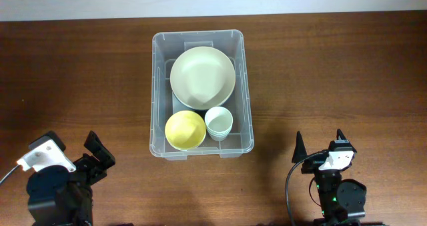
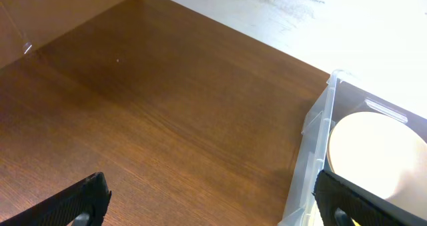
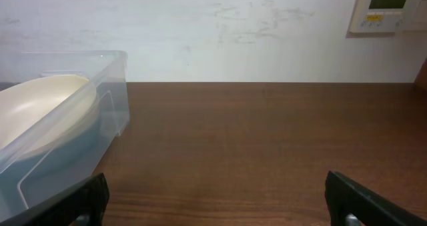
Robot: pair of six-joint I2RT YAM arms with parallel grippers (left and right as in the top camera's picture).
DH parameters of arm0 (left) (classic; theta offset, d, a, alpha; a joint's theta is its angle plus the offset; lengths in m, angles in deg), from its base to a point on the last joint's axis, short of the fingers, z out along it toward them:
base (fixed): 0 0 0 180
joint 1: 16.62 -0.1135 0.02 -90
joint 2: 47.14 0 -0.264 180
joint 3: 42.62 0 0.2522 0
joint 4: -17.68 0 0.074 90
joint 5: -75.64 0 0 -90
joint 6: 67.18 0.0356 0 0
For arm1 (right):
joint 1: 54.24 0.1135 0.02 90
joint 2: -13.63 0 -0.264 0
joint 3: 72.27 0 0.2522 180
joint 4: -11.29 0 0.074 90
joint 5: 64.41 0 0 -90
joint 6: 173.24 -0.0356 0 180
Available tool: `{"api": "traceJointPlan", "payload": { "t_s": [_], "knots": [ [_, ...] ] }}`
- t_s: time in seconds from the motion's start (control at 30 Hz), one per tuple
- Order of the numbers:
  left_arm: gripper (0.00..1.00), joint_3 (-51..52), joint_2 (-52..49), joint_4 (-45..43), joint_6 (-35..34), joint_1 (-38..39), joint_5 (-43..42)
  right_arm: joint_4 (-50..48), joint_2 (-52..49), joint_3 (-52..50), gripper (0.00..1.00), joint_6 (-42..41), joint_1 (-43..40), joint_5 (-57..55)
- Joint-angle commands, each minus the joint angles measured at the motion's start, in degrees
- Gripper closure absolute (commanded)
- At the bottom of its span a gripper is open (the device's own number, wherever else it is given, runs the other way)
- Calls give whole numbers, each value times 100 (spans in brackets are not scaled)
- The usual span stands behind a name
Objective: Pack container
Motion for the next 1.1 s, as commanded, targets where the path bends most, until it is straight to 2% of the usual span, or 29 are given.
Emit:
{"api": "traceJointPlan", "payload": {
  "t_s": [0.0, 0.23, 0.37, 0.63, 0.9, 0.97, 1.07],
  "knots": [
    [0, 33, 20, -15, 87, -35, 59, 59, 52, -26, 1, 42, -33, 76],
    [0, 151, 133, 367, 151, -35, -4, 59, 52, -26, 1, 39, -33, 76],
    [0, 656, 466, 11, 697, -31, -138, 59, 52, -26, 1, 39, -33, 76],
    [0, 2312, 1670, -1510, 1661, 247, -549, 59, 52, -26, 1, 39, -33, 76],
    [0, 3814, 2516, -3178, 1805, 490, -636, 59, 52, -26, 1, 39, -33, 76],
    [0, 4282, 2673, -3886, 1987, 487, -942, 59, 52, -26, 1, 39, -33, 76],
    [0, 4651, 2750, -4454, 2194, 487, -1137, 57, 52, -26, 1, 39, -33, 76]
  ]
}}
